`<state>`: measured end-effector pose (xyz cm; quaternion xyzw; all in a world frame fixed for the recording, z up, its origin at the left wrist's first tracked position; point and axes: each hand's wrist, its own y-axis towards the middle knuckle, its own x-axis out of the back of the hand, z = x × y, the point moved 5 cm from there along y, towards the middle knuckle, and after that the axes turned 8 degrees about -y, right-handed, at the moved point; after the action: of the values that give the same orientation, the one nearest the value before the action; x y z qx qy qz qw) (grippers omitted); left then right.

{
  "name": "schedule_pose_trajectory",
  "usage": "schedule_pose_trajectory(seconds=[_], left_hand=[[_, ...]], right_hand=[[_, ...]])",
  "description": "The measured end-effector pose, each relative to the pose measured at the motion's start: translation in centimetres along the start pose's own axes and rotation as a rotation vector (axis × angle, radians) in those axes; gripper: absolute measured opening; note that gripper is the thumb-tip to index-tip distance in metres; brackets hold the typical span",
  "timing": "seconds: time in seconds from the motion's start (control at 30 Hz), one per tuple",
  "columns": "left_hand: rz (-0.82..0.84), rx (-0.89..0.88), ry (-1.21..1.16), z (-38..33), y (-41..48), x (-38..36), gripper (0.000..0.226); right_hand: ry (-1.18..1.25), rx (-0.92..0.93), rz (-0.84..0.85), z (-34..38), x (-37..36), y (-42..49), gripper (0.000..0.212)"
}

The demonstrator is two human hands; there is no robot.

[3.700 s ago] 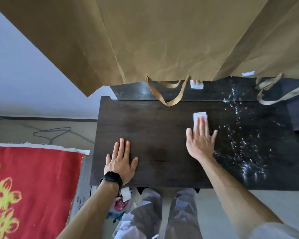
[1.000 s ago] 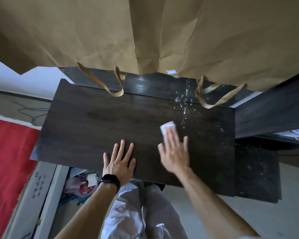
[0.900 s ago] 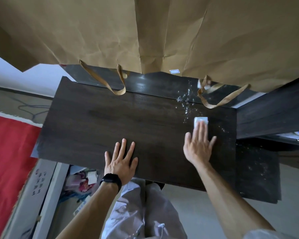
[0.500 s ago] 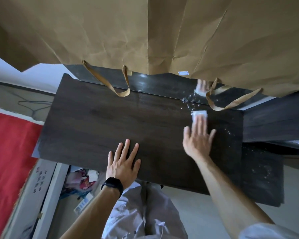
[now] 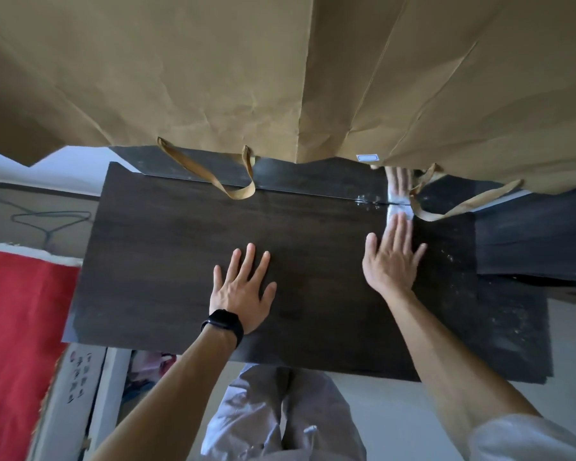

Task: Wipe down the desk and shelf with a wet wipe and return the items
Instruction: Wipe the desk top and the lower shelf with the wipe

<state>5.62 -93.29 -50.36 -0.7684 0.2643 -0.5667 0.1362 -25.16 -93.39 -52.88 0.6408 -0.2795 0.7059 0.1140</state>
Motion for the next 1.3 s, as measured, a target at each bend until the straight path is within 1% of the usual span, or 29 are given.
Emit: schedule_pose_trajectory(seconds=[0.03,0.07,0.1,0.13,0.2,0.23,0.27,0.3,0.33,0.4,0.47,0.5,0.53,0.57,0.6,0.7,0.73,0.77,0.8,0.9,0.97,1.0,1.03,1.1,1.13,1.17,1.2,1.23,1.3], left_hand=[[0.005,-0.006,0.002,0.1,0.0,0.1,0.062],[0.012,-0.011,0.001,0.1,0.1,0.1,0.063],[0.016,-0.016,-0.001,0.2,0.1,0.2,0.063],[0.015,-0.023,0.001,0.2,0.1,0.2,0.063],[0.003,-0.038,0.019,0.3,0.1,0.3,0.064],[0.005,-0.045,0.038,0.4,0.1,0.3,0.064],[0.008,-0.052,0.058,0.4,0.2,0.4,0.064],[0.014,-0.057,0.071,0.5,0.2,0.5,0.064],[0.021,-0.061,0.074,0.5,0.2,0.6,0.064],[0.031,-0.065,0.070,0.4,0.3,0.7,0.065],[0.038,-0.067,0.063,0.4,0.3,0.8,0.065],[0.041,-0.066,0.067,0.4,0.3,0.7,0.065],[0.042,-0.066,0.075,0.4,0.3,0.8,0.065],[0.040,-0.066,0.082,0.4,0.3,0.8,0.065],[0.041,-0.063,0.090,0.3,0.3,0.8,0.065],[0.035,-0.045,0.116,-0.1,0.1,0.6,0.067],[0.040,-0.031,0.120,-0.3,0.1,0.6,0.067],[0.043,-0.014,0.121,-0.6,0.1,0.6,0.067],[0.039,0.004,0.118,-0.9,0.1,0.5,0.068],[0.036,0.065,0.090,-2.1,-0.1,0.4,0.070],[0.038,0.113,0.071,-2.7,-0.2,0.1,0.071],[0.036,0.134,0.064,-3.0,-0.2,0.0,0.072],[0.036,0.152,0.061,-3.3,-0.3,-0.1,0.073],[0.034,0.183,0.074,-3.9,-0.2,-0.3,0.075],[0.033,0.196,0.082,-4.2,-0.2,-0.4,0.076],[0.030,0.200,0.087,-4.5,-0.3,-0.5,0.076],[0.025,0.186,0.087,-4.9,-0.3,-0.7,0.075],[0.027,0.153,0.084,-5.5,-0.4,-0.9,0.073],[0.039,0.071,0.067,-7.0,-0.7,-1.7,0.068]], right_hand=[[0.029,-0.092,-0.014,0.0,0.2,-0.4,0.072],[0.051,-0.132,-0.030,1.2,0.2,-1.1,0.074],[0.065,-0.087,-0.034,3.4,0.2,-1.7,0.074],[0.053,0.036,-0.039,6.3,-0.2,-2.4,0.072],[-0.003,0.378,-0.030,11.9,-1.0,-3.6,0.067],[-0.018,0.480,-0.012,13.5,-0.9,-3.5,0.066],[-0.029,0.525,-0.003,13.7,-0.6,-2.8,0.066],[-0.045,0.526,-0.008,12.8,-0.4,-1.8,0.066],[-0.067,0.474,-0.019,10.8,-0.3,-1.0,0.066],[-0.058,0.247,-0.046,5.1,0.3,0.3,0.067],[0.026,-0.027,-0.044,-0.3,1.0,0.8,0.070],[0.051,-0.122,-0.018,-1.4,1.1,0.9,0.072],[0.069,-0.170,-0.008,-1.1,1.0,1.0,0.075],[0.081,-0.152,-0.015,0.5,0.9,0.8,0.078],[0.072,-0.072,-0.034,2.8,0.8,0.3,0.078],[-0.042,0.336,-0.032,9.1,-0.5,-1.9,0.073],[-0.056,0.410,-0.012,9.3,-0.5,-1.8,0.072],[-0.067,0.431,0.005,8.4,-0.2,-1.0,0.070],[-0.082,0.405,0.001,6.6,0.0,-0.2,0.068],[-0.043,0.147,-0.039,1.1,0.7,1.3,0.069],[0.028,-0.009,-0.063,1.0,1.0,1.0,0.073],[0.061,-0.010,-0.075,2.5,1.2,0.6,0.075],[0.081,0.074,-0.057,4.4,1.1,0.2,0.077],[0.042,0.441,-0.007,8.6,0.3,-1.3,0.076],[0.005,0.592,0.015,9.7,-0.2,-2.1,0.075],[-0.025,0.655,0.018,9.5,-0.5,-2.2,0.074],[-0.032,0.639,0.008,8.4,-0.5,-1.6,0.073],[-0.025,0.568,-0.005,6.5,-0.3,-0.9,0.072],[-0.024,0.350,-0.021,0.9,0.2,0.7,0.072]])
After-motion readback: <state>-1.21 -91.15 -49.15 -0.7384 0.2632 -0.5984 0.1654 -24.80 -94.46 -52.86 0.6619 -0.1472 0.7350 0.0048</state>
